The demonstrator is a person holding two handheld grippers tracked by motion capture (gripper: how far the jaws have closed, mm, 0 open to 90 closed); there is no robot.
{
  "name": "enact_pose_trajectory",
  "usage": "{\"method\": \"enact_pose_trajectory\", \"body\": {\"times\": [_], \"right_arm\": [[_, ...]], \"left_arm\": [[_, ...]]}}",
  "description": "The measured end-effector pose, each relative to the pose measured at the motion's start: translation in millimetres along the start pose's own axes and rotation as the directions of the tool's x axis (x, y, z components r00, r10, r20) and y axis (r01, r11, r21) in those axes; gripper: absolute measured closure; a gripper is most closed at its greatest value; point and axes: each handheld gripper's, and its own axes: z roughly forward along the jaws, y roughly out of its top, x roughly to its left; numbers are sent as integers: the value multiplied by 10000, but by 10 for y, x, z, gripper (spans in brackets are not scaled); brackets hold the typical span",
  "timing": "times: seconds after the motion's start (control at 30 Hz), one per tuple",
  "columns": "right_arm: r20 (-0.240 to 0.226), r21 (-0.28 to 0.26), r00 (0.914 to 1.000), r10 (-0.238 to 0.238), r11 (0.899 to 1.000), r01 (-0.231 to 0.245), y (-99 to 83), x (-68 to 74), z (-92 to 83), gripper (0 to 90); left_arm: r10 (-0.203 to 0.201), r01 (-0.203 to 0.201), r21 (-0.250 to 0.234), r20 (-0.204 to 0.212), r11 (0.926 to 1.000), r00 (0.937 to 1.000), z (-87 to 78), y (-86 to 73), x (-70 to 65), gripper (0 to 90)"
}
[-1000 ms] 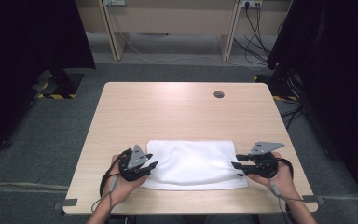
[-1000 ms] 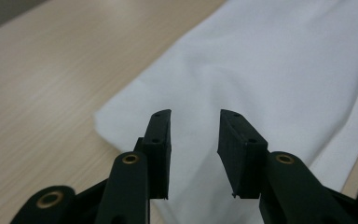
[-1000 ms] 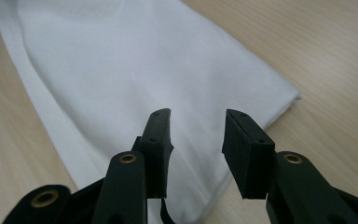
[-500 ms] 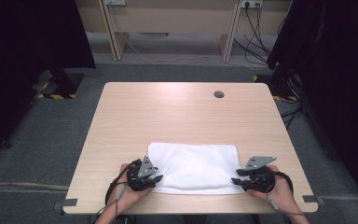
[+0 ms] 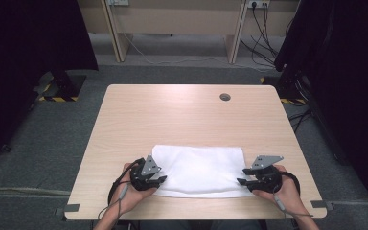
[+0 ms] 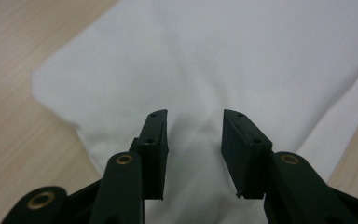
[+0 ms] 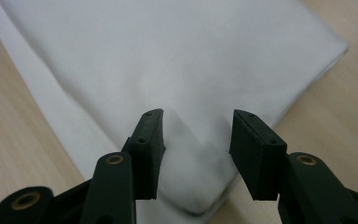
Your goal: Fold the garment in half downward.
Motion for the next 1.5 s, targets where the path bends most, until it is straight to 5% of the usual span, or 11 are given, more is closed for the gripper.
{"method": "enact_pose_trajectory", "body": {"times": [0.1, 0.23, 0.33, 0.5, 0.6, 0.87, 0.97, 1.13, 1.17, 1.5], "right_arm": [[2, -374, 10000, 47, 9993, -47, 208, 64, 20, 510], [-337, -57, 9993, -189, 9998, 187, 425, 271, 239, 489], [-619, 217, 9968, -502, 9984, 516, 468, 419, 393, 484], [-593, 578, 9954, -752, 9952, 787, 404, 537, 486, 481], [-744, 410, 9935, -860, 9952, 892, 256, 570, 389, 481], [-741, 393, 9940, -806, 9957, 837, 245, 576, 383, 471], [-795, 325, 9937, -787, 9961, 814, 237, 565, 384, 468], [-685, 231, 9948, -756, 9967, 773, 222, 579, 385, 468], [-685, 231, 9948, -756, 9967, 773, 222, 579, 385, 468], [-639, 151, 9955, -703, 9973, 714, 210, 583, 385, 468]], "left_arm": [[89, -92, -223, -130, 9997, 9999, 73, 212, 71, 585], [-267, 266, -104, -85, 9996, 9996, 325, 397, 177, 569], [-396, 397, 177, -14, 9991, 9992, 507, 473, 200, 564], [-34, 21, 999, 129, 9950, 9999, 672, 484, 172, 555], [-123, 92, 922, 334, 9957, 9994, 591, 402, 157, 515], [-89, 78, 747, 150, 9972, 9998, 485, 388, 140, 515], [73, -61, 720, -172, 9974, 9998, 129, 248, 21, 515], [61, -50, 884, -131, 9961, 9999, 3, 122, -64, 520], [129, -109, 1090, -170, 9940, 9998, -74, -6, -146, 520], [-286, 302, 1156, -162, 9928, 9995, -77, -201, -177, 529]]}}
